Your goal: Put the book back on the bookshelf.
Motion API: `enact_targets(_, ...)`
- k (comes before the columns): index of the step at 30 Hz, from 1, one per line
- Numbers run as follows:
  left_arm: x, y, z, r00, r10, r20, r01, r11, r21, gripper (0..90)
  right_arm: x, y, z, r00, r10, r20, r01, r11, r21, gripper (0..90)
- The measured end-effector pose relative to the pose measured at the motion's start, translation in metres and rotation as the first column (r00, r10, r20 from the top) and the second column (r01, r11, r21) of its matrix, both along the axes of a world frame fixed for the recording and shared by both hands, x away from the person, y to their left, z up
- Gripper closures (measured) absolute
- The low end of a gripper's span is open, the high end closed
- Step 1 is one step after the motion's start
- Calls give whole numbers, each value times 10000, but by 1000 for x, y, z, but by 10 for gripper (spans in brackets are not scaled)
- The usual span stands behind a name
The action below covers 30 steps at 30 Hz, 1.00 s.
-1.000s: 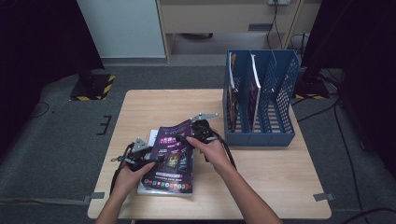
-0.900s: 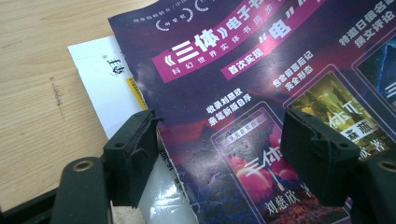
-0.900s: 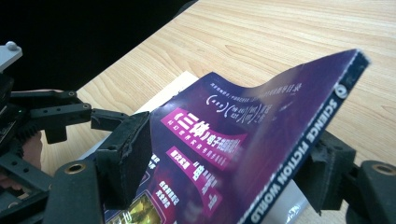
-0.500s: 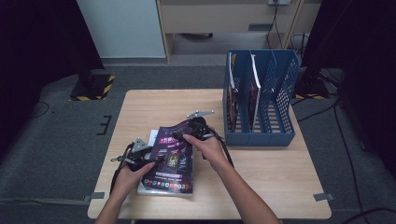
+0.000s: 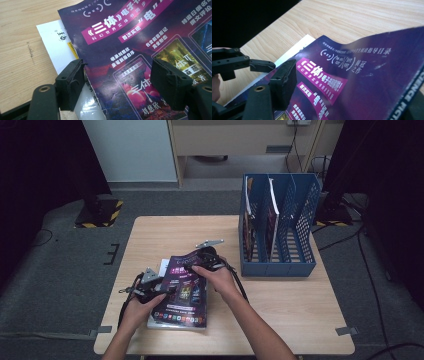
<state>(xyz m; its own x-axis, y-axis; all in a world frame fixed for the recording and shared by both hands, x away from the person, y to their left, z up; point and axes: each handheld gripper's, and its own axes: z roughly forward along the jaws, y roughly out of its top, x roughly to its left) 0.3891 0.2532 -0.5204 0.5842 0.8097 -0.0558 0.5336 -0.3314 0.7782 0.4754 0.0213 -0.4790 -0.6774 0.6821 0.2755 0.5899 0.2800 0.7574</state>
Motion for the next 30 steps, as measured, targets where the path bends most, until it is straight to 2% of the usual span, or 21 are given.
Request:
enact_targets(3,0,-1,0,10000,16,-7,-16,10000,45,262,0,2,-2,9999,-35,-103,33,9999,-155,396)
enact_targets(7,0,-1,0,10000,30,-25,-30,10000,18,258,0,2,-2,9999,-90,84,93,9993,-374,499)
enact_targets(13,1,-3,2,9999,-30,-106,32,9999,126,198,1,-2,4,9989,-468,-41,467,9988,-114,666)
enact_targets(16,1,-2,3,10000,27,26,-27,10000,-95,203,1,-4,9,9986,-536,39,535,9983,218,739)
enact_targets(19,1,0,6,9998,103,152,-98,9994,-325,205,-1,-5,15,9988,-446,211,437,9981,430,765)
enact_targets(26,1,1,6,9999,75,113,-71,9994,-350,204,-8,-6,30,9965,-116,826,55,9973,737,791)
enact_targets(30,1,2,6,10000,35,61,-32,9989,-478,201,-11,-8,38,9935,-107,1132,-2,9954,957,804)
